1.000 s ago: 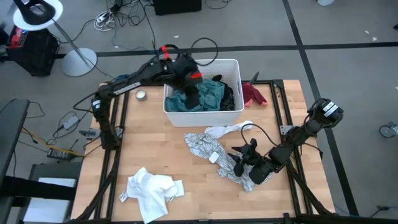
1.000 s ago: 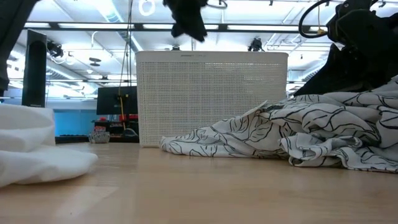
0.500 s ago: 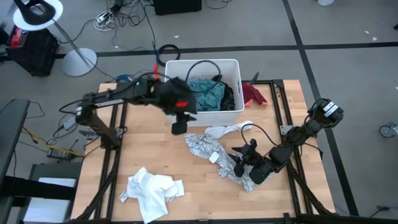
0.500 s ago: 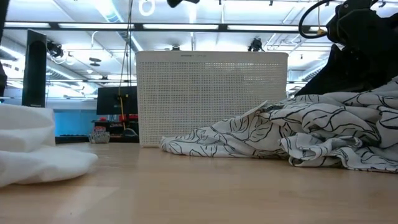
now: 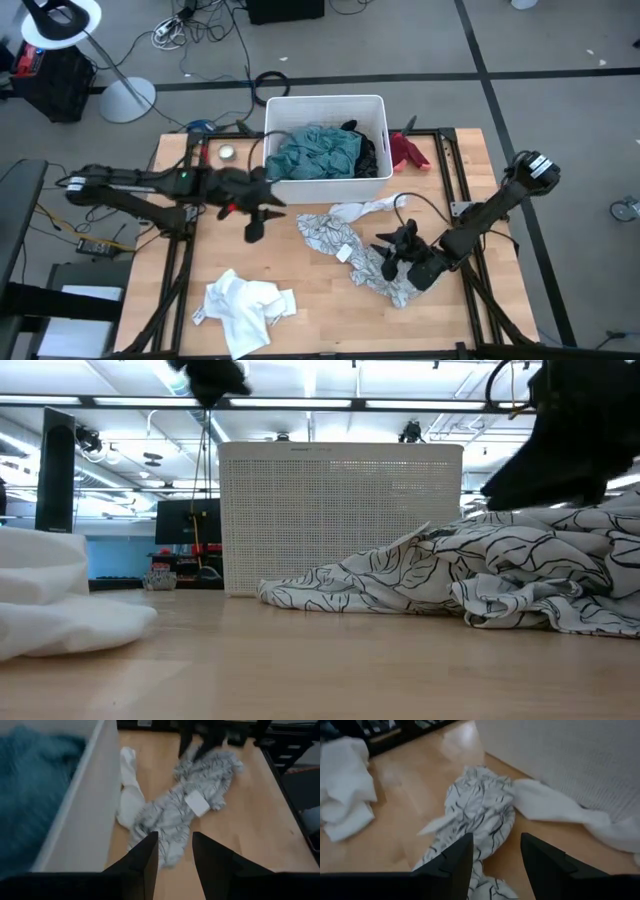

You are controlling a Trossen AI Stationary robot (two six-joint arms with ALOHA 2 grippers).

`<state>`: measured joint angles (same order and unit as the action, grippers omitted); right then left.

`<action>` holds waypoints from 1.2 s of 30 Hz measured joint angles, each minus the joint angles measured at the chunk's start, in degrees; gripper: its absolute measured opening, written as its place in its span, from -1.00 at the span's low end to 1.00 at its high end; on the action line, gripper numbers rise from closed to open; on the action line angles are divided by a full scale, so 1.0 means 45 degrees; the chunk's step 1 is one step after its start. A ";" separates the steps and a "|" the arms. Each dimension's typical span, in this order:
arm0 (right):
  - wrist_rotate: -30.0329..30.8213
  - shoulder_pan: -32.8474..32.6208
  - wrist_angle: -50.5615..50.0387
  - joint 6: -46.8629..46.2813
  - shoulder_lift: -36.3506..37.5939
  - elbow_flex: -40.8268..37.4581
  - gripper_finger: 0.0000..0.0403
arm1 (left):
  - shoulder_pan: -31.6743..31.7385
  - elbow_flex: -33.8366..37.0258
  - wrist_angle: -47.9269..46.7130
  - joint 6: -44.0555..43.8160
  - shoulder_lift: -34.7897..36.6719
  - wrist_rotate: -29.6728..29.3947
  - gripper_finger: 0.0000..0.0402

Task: Sort clothes
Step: Put the right red sock into the white laundry organizer

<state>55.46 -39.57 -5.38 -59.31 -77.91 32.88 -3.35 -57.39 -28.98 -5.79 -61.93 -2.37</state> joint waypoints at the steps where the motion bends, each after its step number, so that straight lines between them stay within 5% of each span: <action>1: 0.0000 0.0000 -0.0202 -0.0035 0.0346 0.0000 -0.18 | -0.0115 0.0632 0.0313 -0.0179 0.0370 0.0004 -0.37; 10: 0.0053 0.0362 -0.4592 -0.1417 0.3663 0.0000 -0.31 | -0.0794 0.4286 0.2925 -0.1295 0.2576 0.0005 -0.37; 17: -0.0767 0.1814 -0.8292 -0.3123 0.6135 0.0000 -0.36 | -0.0866 0.4919 0.2565 -0.1143 0.2789 -0.0010 -0.37; 25: -0.0926 0.4609 -0.9659 -0.2918 0.7265 0.0000 -0.37 | -0.0866 0.4927 0.1825 -0.1526 0.2597 -0.1148 -0.37; 36: -0.1710 0.7473 -0.9648 -0.1412 0.7179 0.0000 -0.34 | -0.1196 0.5375 0.2958 -0.0365 0.2666 -0.0986 -0.37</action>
<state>47.77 -5.94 -48.79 -65.66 -45.60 32.88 -8.73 -33.21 -15.67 -7.43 -49.93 -6.81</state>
